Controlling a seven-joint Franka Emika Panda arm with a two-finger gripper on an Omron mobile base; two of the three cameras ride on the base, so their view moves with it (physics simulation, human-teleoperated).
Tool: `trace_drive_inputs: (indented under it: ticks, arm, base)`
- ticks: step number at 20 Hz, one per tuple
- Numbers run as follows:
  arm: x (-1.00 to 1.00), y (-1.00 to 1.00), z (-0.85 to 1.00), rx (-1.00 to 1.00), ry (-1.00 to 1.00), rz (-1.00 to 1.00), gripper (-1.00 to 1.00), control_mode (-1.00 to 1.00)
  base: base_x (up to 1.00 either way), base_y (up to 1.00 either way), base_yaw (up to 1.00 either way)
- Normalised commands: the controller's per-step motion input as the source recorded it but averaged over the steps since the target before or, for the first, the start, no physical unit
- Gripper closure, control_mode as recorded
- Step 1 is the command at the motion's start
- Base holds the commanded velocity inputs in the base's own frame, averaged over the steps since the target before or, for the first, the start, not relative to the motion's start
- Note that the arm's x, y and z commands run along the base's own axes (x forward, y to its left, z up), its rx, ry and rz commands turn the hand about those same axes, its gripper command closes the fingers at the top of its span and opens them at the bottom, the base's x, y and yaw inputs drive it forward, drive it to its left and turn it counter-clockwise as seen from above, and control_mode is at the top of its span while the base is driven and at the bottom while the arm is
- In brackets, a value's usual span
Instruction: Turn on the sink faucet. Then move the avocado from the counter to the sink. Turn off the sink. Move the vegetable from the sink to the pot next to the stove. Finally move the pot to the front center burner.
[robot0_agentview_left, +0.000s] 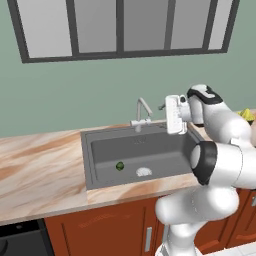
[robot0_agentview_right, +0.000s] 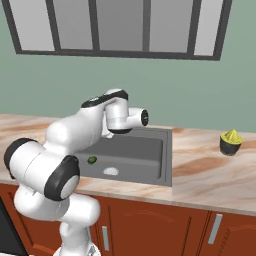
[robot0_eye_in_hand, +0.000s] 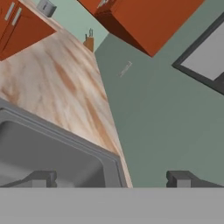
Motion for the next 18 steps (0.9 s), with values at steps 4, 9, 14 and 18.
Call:
trace_drive_inputs:
  ticks: [4,9,14,18]
  arm:
    - [0.00,0.27,0.00,0.00,0.00,0.00,-1.00,-1.00]
    - [-0.16,0.20,0.00,0.00,-0.01,0.00,-1.00,-1.00]
    - [-0.23,0.35,0.00,0.00,-0.01,-0.07,-1.00,-1.00]
    - [-0.14,0.52,0.07,-0.01,0.00,-0.23,-1.00,-1.00]
  base:
    - [0.00,0.00,0.00]
    - [0.00,0.00,0.00]
    - [0.00,0.00,0.00]
    - [0.00,0.00,0.00]
